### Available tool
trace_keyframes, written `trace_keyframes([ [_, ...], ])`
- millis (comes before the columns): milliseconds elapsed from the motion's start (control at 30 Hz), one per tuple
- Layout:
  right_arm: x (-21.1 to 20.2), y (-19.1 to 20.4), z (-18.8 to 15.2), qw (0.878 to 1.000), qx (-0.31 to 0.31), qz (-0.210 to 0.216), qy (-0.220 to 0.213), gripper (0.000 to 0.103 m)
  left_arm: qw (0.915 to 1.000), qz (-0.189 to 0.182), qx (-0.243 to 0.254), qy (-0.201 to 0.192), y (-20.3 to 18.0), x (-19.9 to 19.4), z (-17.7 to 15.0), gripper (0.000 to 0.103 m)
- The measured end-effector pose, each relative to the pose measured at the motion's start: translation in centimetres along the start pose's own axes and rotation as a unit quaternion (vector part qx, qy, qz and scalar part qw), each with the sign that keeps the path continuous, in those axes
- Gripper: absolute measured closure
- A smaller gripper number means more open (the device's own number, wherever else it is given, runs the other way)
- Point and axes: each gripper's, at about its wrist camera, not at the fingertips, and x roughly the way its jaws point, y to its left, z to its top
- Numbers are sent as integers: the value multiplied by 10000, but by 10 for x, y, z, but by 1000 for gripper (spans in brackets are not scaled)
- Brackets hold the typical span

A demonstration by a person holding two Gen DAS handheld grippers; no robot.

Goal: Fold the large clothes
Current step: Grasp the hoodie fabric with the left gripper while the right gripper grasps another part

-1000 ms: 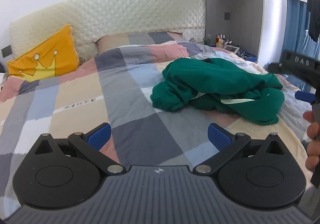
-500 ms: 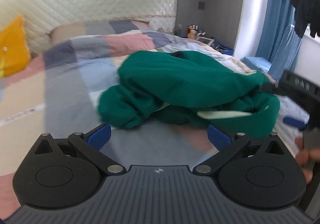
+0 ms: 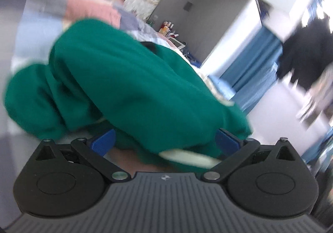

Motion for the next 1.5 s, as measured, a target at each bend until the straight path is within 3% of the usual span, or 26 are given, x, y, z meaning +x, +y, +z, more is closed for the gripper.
trace_keyframes([
  [67,5,-2,-2,10000,46,-25,-18,23,9983,-185,-560,21,12,15,4,12],
  [167,7,-2,-3,9999,38,-8,-106,30,9931,-239,-1142,63,24,36,8,39],
  [233,6,-2,-4,9999,3,-25,-142,43,9889,-265,-1459,48,28,42,12,65],
  [267,5,-1,-5,9999,-21,-24,-158,48,9870,-306,-1580,14,28,44,13,71],
  [333,2,1,-7,9997,-124,-25,-195,62,9864,-287,-1614,-125,22,42,19,88],
  [400,0,3,-9,9994,-213,-81,-249,70,9892,-190,-1411,-341,10,29,29,93],
  [567,-6,3,-11,9984,-414,-94,-386,81,9877,36,-1248,-944,-15,-40,62,95],
  [733,-20,11,-20,9950,-771,-91,-634,85,9782,350,-1369,-1520,-20,-129,97,95],
  [900,-35,16,-29,9897,-1117,-115,-892,87,9682,727,-1350,-1978,-19,-226,109,96],
  [1067,-52,18,-41,9814,-1518,-99,-1170,89,9523,1135,-1514,-2393,14,-327,77,96],
  [1233,-78,25,-45,9714,-1833,83,-1504,91,9312,1676,-1613,-2807,29,-428,58,96],
  [1500,-124,43,-51,9553,-2354,739,-1630,94,9064,1980,-1716,-3314,50,-565,-6,96],
])
